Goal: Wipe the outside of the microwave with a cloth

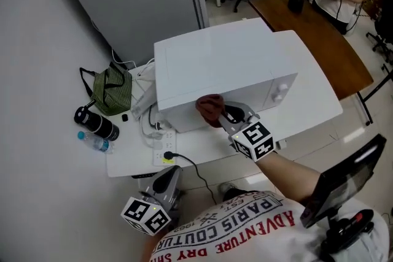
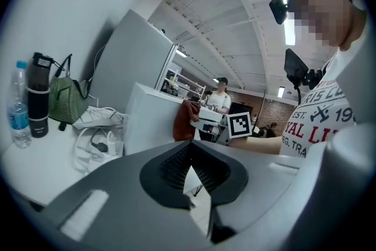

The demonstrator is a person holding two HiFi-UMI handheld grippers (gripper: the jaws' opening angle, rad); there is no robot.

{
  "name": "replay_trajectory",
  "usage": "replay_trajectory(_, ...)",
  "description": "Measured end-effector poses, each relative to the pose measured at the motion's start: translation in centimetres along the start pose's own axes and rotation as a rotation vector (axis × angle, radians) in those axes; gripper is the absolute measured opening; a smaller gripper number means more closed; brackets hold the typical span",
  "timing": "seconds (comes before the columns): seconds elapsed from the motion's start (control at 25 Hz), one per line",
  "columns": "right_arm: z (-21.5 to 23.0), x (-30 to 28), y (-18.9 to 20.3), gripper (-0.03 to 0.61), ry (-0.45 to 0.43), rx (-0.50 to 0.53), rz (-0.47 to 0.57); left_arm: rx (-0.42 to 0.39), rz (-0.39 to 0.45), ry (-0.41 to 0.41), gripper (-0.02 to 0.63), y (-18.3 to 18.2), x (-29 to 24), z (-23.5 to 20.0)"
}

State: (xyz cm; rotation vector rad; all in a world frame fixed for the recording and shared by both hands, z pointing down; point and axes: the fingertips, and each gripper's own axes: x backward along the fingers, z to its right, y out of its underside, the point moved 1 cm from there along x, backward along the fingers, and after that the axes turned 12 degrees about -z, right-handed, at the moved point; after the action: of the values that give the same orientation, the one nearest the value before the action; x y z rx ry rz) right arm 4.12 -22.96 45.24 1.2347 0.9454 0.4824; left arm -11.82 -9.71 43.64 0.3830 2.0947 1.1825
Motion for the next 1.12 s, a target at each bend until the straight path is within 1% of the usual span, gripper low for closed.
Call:
replay_trajectory(0.2,7.1,5.5,2.1,0.044,0.180,-0.073,0.000,-0.053,-0.052,0.132,0.006,-0.5,-4.2,2.5)
replay_trajectory(0.4,12.7,10.1,3.2,0.044,0.309,-0.146,0.013,-0.086,-0.099,0.195,0.006,-0.6,-6.3,4.6)
replay_trajectory(0.52,14.2,11.4,3.6,0.044,0.346,-0.163,0.016,-0.096,-0.122,0.215,0.006,-0.4,-6.9,5.0)
replay_trajectory(0.76,14.5,11.6,4.0,0.044,0.354,-0.160,0.014,-0.098,-0.131,0.210,0.006,-0.2,-6.8,4.7)
replay_trajectory(0.84,14.2,11.8,3.8,0.045,0.341,-0.151,0.014,-0.089,-0.124,0.204,0.006,-0.1,-6.5,4.5)
replay_trajectory(0.92,13.3,12.4,3.0,0.044,0.299,-0.120,0.035,-0.082,-0.115,0.197,0.006,-0.2,-6.2,4.2)
replay_trajectory(1.0,11.6,13.1,1.5,0.043,0.233,-0.077,0.064,-0.080,-0.102,0.191,0.006,-0.3,-5.7,3.9)
replay_trajectory(1.12,8.6,13.5,-1.9,0.043,0.129,-0.021,0.085,-0.080,-0.077,0.184,0.006,-0.4,-4.5,3.5)
